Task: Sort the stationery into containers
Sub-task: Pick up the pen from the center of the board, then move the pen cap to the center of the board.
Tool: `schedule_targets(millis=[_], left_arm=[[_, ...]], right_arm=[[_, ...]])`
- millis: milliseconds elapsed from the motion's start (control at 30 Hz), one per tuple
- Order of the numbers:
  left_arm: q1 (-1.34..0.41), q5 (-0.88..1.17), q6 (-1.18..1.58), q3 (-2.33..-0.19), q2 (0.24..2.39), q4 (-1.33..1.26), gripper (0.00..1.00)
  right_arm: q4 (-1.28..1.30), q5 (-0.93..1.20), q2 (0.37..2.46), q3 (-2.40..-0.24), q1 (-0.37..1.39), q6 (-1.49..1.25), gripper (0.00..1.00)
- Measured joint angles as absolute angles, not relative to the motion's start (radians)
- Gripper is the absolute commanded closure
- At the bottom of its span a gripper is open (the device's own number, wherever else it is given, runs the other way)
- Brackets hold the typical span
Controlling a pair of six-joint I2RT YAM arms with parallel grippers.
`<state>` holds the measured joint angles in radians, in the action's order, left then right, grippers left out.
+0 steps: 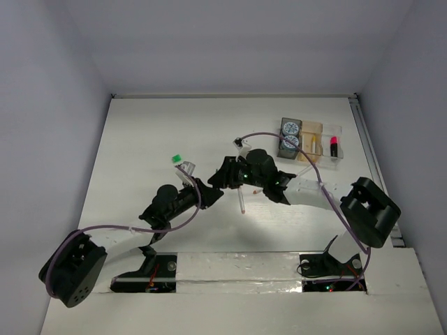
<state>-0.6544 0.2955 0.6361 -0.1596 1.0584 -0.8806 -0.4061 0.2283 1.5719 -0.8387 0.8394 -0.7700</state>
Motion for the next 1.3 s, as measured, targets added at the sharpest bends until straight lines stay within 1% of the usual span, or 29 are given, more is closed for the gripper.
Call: schedule_targets(millis=[33,67,133,167,233,300,333,400,433,467,500,567,633,733,833,867,933,967,1000,1067,1300], left_arm=[[-0.654,0.287,0.633,-0.160,1.038,-0.862,1.00],[-0.654,0.276,0.630,-0.160,1.011,-0.839,1.00],[-0.654,0.252,0.625,-0.160,0.949,-0.793,1.00],[-0.654,0.234,0.624,-0.160,0.912,-0.767,1.00],[-0.655,0.205,0.621,-0.160,0.847,-0.715,1.00],[-0.657,0.170,0.622,-0.160,0.790,-0.666,1.00],[-0.655,0.144,0.624,-0.161,0.762,-0.636,1.00],[-0.649,0.087,0.628,-0.174,0.714,-0.564,1.00],[-0.647,0.049,0.629,-0.187,0.691,-0.524,1.00],[-0.645,0.014,0.630,-0.200,0.665,-0.486,1.00],[-0.641,-0.024,0.630,-0.216,0.634,-0.445,1.00],[-0.639,-0.094,0.631,-0.242,0.562,-0.385,1.00],[-0.632,-0.145,0.630,-0.269,0.503,-0.347,1.00],[-0.626,-0.197,0.625,-0.305,0.449,-0.318,1.00],[-0.626,-0.228,0.620,-0.324,0.429,-0.309,1.00],[-0.626,-0.236,0.618,-0.325,0.424,-0.307,1.00],[-0.626,-0.243,0.616,-0.325,0.418,-0.303,1.00],[-0.626,-0.244,0.614,-0.325,0.416,-0.303,1.00],[-0.626,-0.244,0.610,-0.325,0.416,-0.305,1.00],[-0.626,-0.244,0.606,-0.325,0.417,-0.308,1.00],[-0.626,-0.221,0.603,-0.318,0.416,-0.340,1.00]], right_arm=[[-0.390,0.228,1.572,-0.850,0.839,-0.762,0.40],[-0.372,0.228,1.572,-0.863,0.839,-0.753,0.29],[-0.340,0.228,1.568,-0.887,0.839,-0.729,0.22],[-0.328,0.228,1.561,-0.892,0.838,-0.719,0.20],[-0.304,0.229,1.535,-0.897,0.826,-0.698,0.20],[-0.281,0.235,1.497,-0.900,0.814,-0.669,0.24],[-0.272,0.236,1.477,-0.901,0.805,-0.656,0.27],[-0.270,0.235,1.440,-0.902,0.775,-0.630,0.47],[-0.273,0.231,1.427,-0.902,0.758,-0.622,0.59],[-0.281,0.229,1.420,-0.902,0.741,-0.615,0.82],[-0.296,0.228,1.423,-0.903,0.724,-0.607,0.90],[-0.305,0.229,1.462,-0.918,0.696,-0.609,0.98],[-0.302,0.242,1.557,-0.976,0.680,-0.606,0.98],[-0.282,0.300,1.784,-1.151,0.676,-0.593,0.96],[-0.218,0.350,1.985,-1.353,0.676,-0.549,0.88],[-0.183,0.360,2.053,-1.436,0.677,-0.532,0.75],[-0.129,0.367,2.160,-1.576,0.682,-0.503,0.57],[-0.100,0.365,2.209,-1.642,0.685,-0.491,0.43],[-0.060,0.360,2.257,-1.716,0.689,-0.478,0.38],[-0.006,0.350,2.326,-1.817,0.702,-0.455,0.33],[0.172,0.249,2.537,-2.140,0.796,-0.400,0.30]])
